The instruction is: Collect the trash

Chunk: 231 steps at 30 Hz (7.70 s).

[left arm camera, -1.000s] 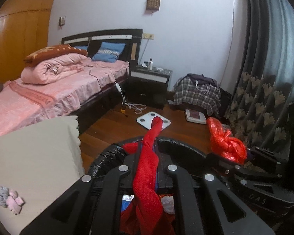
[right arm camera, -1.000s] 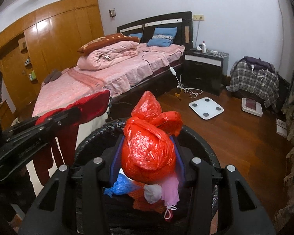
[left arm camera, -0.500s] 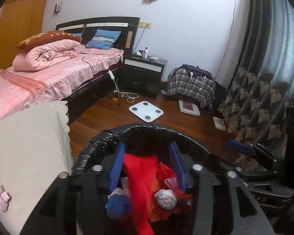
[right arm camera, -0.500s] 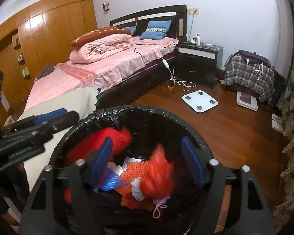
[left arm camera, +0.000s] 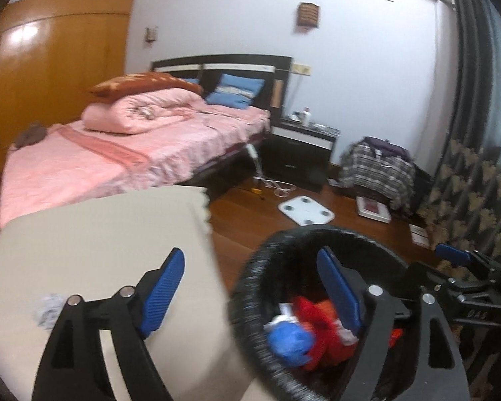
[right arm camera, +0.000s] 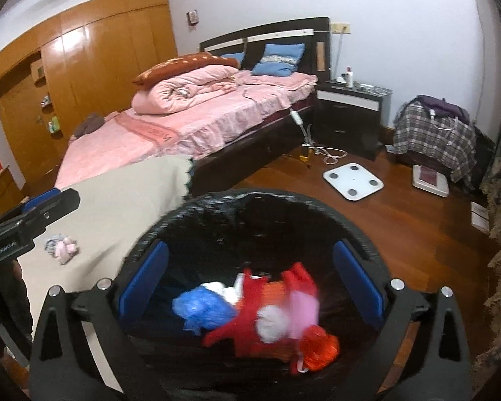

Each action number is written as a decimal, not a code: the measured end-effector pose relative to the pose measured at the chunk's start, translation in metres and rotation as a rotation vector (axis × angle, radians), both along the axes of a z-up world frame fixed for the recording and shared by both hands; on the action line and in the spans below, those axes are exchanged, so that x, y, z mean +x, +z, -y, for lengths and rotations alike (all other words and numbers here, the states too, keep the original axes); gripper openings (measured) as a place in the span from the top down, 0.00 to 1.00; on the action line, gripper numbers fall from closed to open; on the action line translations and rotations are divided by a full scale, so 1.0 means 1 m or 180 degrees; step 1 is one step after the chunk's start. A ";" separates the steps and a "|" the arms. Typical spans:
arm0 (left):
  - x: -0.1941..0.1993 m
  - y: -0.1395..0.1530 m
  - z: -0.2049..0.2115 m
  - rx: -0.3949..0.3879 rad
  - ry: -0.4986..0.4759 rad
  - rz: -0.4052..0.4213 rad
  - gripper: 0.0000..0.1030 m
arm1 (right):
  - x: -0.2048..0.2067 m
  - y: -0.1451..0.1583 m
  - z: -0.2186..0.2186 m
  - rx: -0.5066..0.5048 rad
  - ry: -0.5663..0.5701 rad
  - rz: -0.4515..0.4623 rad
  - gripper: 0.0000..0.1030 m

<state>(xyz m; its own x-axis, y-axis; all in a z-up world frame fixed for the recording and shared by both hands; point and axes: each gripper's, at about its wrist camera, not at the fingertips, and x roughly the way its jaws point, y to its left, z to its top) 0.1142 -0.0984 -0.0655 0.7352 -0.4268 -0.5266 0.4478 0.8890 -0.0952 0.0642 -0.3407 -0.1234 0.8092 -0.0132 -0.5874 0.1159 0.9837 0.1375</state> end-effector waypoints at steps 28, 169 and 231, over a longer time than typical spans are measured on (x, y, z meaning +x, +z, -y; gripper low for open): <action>0.046 -0.086 -0.228 0.0299 0.1459 -0.0418 0.20 | 0.111 -0.038 -0.233 -0.0092 0.1099 -0.0239 0.06; 0.012 -0.025 0.113 0.0035 -0.0851 -0.0327 0.51 | 0.008 -0.013 0.045 -0.0078 -0.0050 -0.0163 0.46; -0.098 0.080 -0.016 0.0150 0.0264 0.0231 0.06 | -0.059 0.102 -0.051 -0.0076 0.0355 0.0142 0.05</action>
